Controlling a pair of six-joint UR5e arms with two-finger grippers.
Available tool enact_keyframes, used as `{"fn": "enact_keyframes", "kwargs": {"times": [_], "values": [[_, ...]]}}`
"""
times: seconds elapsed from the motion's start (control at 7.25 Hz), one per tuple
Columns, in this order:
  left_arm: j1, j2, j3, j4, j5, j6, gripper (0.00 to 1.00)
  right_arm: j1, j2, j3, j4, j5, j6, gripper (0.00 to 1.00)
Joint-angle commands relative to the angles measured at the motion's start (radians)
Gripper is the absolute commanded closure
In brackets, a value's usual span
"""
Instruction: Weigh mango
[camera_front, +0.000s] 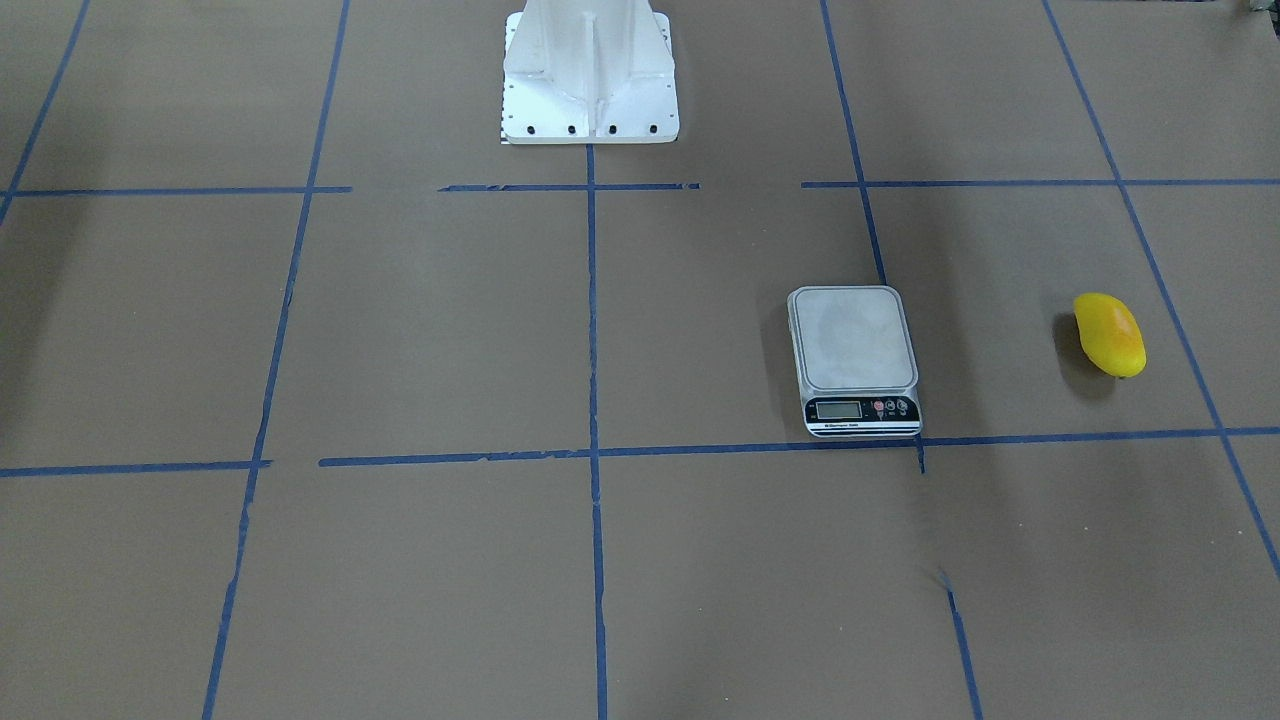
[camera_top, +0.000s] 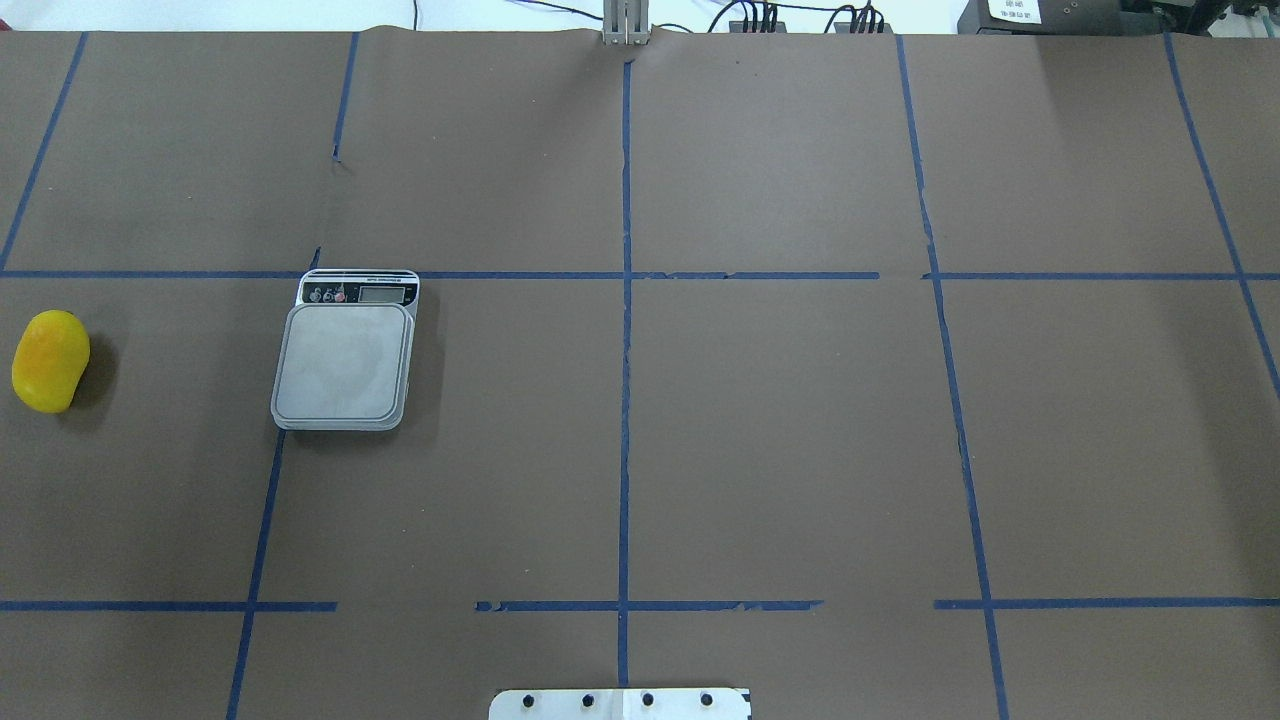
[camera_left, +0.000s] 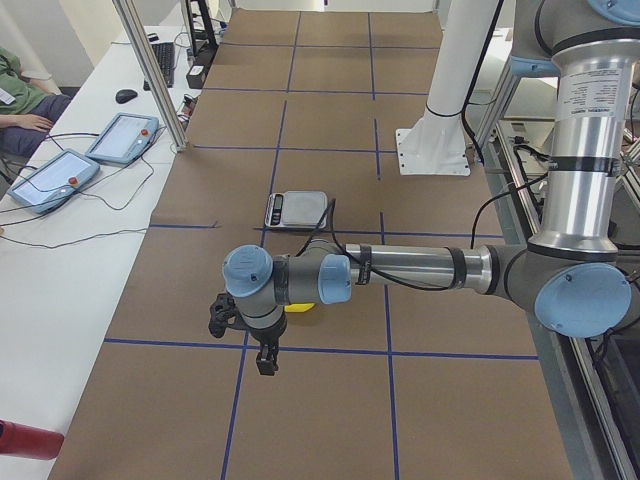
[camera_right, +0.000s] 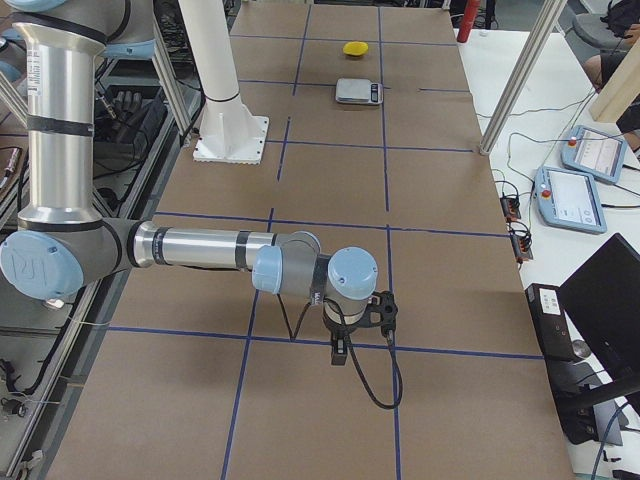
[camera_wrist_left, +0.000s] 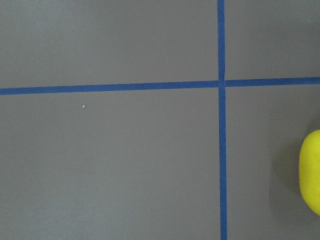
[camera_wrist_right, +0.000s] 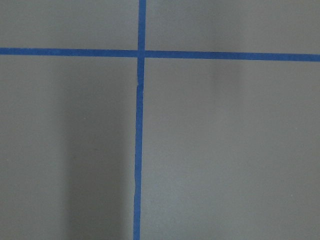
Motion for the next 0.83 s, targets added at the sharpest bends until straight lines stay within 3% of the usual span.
{"fn": "enact_keyframes", "kwargs": {"times": [0.0, 0.41, 0.55, 0.69], "values": [[0.002, -0.002, -0.004, -0.002, -0.003, 0.002, 0.0, 0.0, 0.0, 0.0, 0.001, 0.0, 0.0, 0.0], [0.027, -0.016, -0.056, -0.057, -0.008, -0.022, 0.0, 0.0, 0.0, 0.0, -0.001, 0.0, 0.0, 0.0], [0.101, -0.009, -0.07, -0.073, -0.043, -0.121, 0.0, 0.0, 0.0, 0.0, -0.001, 0.0, 0.0, 0.0], [0.183, -0.007, -0.076, -0.176, -0.071, -0.269, 0.0, 0.0, 0.0, 0.0, -0.001, 0.0, 0.0, 0.0]]}}
